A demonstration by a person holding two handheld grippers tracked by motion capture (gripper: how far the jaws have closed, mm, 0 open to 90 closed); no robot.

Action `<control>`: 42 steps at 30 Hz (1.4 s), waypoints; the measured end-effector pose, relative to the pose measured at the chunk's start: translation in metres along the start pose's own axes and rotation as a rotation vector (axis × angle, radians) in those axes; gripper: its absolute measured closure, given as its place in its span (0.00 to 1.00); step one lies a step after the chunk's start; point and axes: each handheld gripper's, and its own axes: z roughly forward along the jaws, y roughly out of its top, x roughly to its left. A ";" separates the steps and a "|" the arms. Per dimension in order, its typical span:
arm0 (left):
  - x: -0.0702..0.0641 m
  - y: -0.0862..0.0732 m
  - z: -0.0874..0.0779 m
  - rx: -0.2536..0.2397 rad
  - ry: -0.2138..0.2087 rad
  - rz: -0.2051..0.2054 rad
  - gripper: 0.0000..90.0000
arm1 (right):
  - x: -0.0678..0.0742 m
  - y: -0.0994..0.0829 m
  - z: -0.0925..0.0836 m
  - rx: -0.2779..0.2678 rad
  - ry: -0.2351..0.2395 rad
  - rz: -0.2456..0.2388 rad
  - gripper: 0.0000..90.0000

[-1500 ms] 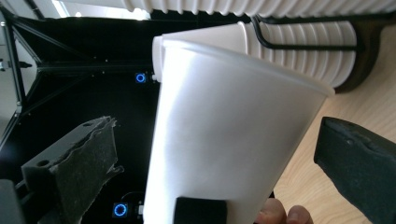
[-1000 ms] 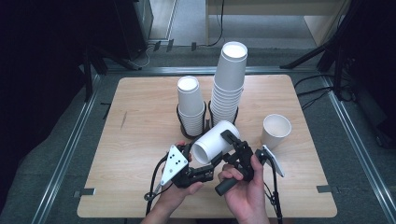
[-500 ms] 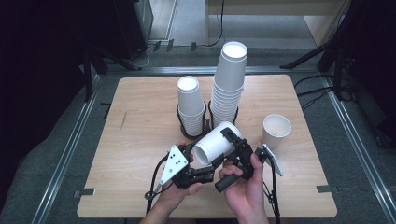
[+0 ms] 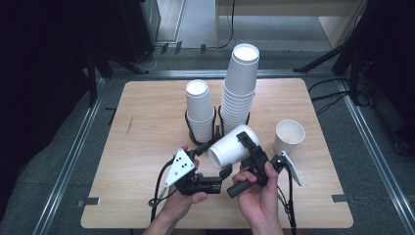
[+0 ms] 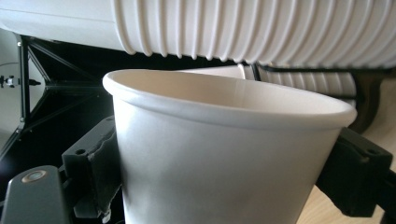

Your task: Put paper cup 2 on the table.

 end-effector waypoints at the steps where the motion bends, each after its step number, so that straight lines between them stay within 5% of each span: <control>1: 0.002 0.001 -0.001 0.005 -0.004 -0.011 0.02 | 0.000 0.001 0.000 -0.009 0.000 -0.013 0.14; 8: 0.005 0.004 -0.004 0.007 -0.016 -0.033 0.02 | 0.003 0.005 -0.004 -0.041 -0.010 -0.122 0.15; 18: 0.006 0.005 -0.009 0.010 -0.015 -0.030 0.02 | 0.011 0.004 -0.009 -0.101 -0.028 -0.387 0.15; 28: 0.009 0.004 -0.010 0.018 -0.007 -0.040 0.02 | 0.013 0.003 -0.012 -0.112 -0.055 -0.581 0.15; 37: 0.011 0.002 -0.010 0.032 0.002 -0.040 0.02 | 0.011 0.005 -0.016 -0.149 -0.094 -0.855 0.15; 42: 0.012 0.001 -0.011 0.041 0.018 -0.043 0.02 | 0.005 0.006 -0.018 -0.164 -0.128 -0.957 0.15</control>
